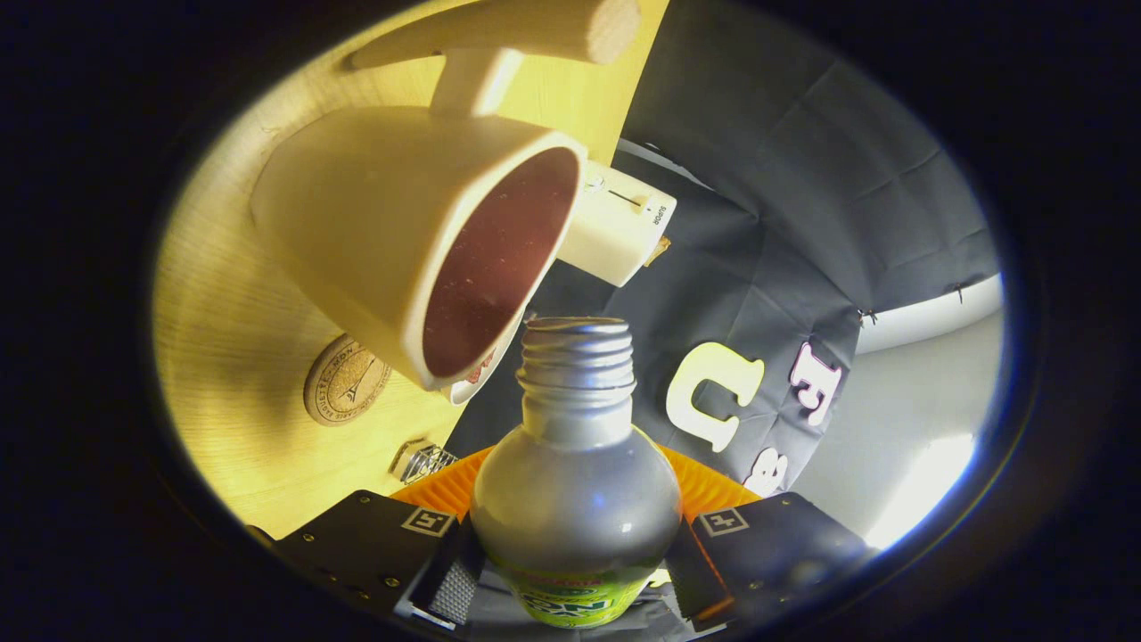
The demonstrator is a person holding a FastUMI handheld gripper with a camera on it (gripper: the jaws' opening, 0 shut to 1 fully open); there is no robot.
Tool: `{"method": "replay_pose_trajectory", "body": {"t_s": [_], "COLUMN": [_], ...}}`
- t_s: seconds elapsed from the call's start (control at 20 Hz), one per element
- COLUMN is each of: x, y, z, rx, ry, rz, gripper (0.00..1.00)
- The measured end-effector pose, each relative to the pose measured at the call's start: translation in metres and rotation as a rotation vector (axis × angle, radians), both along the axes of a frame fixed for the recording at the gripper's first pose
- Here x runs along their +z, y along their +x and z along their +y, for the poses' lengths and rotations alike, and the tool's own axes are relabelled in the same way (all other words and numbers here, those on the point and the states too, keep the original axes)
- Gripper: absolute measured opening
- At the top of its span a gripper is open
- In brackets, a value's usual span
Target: Take the bottle from table, then pour the juice into the cup, finally place the bottle on the coaster
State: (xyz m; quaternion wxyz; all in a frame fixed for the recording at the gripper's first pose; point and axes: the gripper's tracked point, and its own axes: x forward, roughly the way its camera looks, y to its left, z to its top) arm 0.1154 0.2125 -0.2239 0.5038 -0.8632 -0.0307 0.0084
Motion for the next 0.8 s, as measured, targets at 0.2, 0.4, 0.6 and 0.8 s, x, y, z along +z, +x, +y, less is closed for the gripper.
{"method": "replay_pose_trajectory", "body": {"t_s": [0.2, 0.4, 0.6, 0.8], "x": [-0.003, -0.001, 0.007, 0.015], "y": [-0.002, -0.007, -0.007, -0.004], "z": [-0.003, -0.006, -0.01, -0.016], "rx": [0.003, 0.014, 0.021, 0.019], "ry": [0.08, 0.153, 0.269, 0.403], "rz": [-0.001, -0.027, -0.066, -0.078], "gripper": [0.83, 0.83, 0.83, 0.83]}}
